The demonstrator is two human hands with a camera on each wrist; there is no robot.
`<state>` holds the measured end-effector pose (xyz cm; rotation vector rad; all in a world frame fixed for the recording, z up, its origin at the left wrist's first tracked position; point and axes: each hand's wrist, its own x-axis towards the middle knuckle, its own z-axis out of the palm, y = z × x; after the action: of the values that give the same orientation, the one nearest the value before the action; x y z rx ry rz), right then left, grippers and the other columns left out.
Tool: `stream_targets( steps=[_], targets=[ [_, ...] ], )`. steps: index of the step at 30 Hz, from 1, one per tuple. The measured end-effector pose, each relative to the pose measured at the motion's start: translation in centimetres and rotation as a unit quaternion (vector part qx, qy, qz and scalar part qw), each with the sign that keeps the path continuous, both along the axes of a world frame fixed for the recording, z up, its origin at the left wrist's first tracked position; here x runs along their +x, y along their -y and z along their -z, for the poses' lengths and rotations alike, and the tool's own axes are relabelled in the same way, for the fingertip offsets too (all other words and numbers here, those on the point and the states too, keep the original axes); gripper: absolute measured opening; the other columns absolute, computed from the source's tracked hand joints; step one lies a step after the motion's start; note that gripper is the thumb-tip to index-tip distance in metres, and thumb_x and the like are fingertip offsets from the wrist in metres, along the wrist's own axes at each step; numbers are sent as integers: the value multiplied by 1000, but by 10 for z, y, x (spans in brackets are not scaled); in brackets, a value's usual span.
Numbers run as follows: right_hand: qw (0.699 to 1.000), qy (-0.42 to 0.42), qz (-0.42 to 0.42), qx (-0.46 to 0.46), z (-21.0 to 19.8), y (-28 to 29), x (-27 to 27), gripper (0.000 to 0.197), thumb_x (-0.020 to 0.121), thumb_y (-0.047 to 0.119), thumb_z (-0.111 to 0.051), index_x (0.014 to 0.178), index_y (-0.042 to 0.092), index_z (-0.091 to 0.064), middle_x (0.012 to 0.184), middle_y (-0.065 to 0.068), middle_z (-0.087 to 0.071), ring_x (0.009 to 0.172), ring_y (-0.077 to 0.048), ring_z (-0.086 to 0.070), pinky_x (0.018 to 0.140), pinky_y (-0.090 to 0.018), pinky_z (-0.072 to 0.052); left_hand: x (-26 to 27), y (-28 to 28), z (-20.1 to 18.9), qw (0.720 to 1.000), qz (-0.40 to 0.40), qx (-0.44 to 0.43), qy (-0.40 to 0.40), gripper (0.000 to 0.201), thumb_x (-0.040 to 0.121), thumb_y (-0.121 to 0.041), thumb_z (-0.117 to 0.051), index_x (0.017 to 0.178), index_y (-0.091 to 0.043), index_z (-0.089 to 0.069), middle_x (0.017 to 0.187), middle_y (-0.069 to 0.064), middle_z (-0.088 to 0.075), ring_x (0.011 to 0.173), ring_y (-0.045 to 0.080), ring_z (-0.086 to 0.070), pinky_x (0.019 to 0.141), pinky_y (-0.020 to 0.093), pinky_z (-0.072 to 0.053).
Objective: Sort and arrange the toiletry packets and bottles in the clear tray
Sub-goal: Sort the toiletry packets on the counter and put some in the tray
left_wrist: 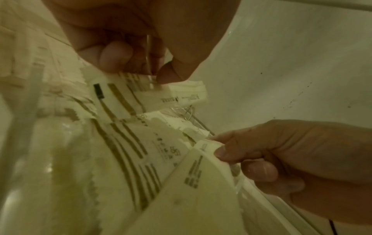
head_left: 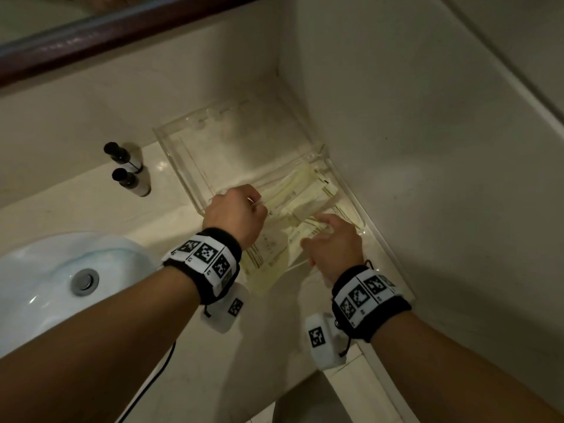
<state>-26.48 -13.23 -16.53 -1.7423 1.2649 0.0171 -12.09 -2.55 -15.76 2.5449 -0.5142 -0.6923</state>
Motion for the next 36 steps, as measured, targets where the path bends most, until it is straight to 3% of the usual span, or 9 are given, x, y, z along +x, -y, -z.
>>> stream_targets(
  steps=[3,10,15,19,24,29,32,36],
  targets=[
    [998,0,61,-6,5,-3,3,43,67,20,-73,110,21,-65,71,0,-71,70,-20,-69,70,-36,-60,0,-2,3,1000,0,-3,-3,20,86,-35,-55,101,-30,-68,98,5,-71,90,29,-65,79,36,-56],
    [992,-18,125,-10,11,-10,2,42,69,25,-76,109,20,-63,70,4,-70,77,-18,-68,78,-34,-57,-1,-6,6,1000,13,1,-2,21,87,-32,-56,102,-28,-69,100,4,-71,95,29,-63,82,34,-53],
    [992,-38,103,-57,8,-12,1,42,71,28,-75,110,19,-63,79,8,-67,91,-20,-63,77,-27,-49,-5,-7,8,999,26,14,-36,20,85,-38,-58,101,-30,-67,97,0,-70,89,24,-62,75,29,-49],
    [993,-77,65,-64,4,-13,0,48,76,31,-69,120,16,-57,84,8,-51,96,-23,-57,79,-29,-45,-8,-9,11,997,42,42,-49,24,85,-43,-57,102,-30,-67,99,0,-69,88,23,-62,75,30,-51],
    [988,-121,-8,-99,1,-15,-6,46,78,34,-66,118,12,-55,108,-4,-63,101,-26,-60,74,-29,-44,-10,-7,12,994,69,70,-45,21,85,-47,-56,95,-32,-67,99,0,-70,86,23,-61,72,29,-47],
    [982,-140,-45,-117,1,-15,-16,38,79,34,-64,108,11,-56,106,-3,-63,91,-23,-59,67,-26,-40,-14,-7,15,988,118,103,-10,23,86,-48,-48,92,-34,-65,101,2,-67,88,28,-62,73,32,-49],
    [981,-138,-48,-124,-2,-14,-18,44,80,34,-65,117,14,-51,109,-4,-62,96,-23,-60,70,-27,-41,-14,-9,14,980,152,130,9,24,87,-41,-43,95,-36,-65,103,4,-65,86,29,-61,70,33,-49],
    [984,-114,-35,-131,-5,-11,-17,49,79,31,-65,122,18,-47,111,-3,-63,96,-24,-60,72,-28,-43,-15,-11,8,975,170,143,27,18,93,-31,-49,99,-31,-67,95,1,-57,81,27,-53,70,33,-44]
  ],
)
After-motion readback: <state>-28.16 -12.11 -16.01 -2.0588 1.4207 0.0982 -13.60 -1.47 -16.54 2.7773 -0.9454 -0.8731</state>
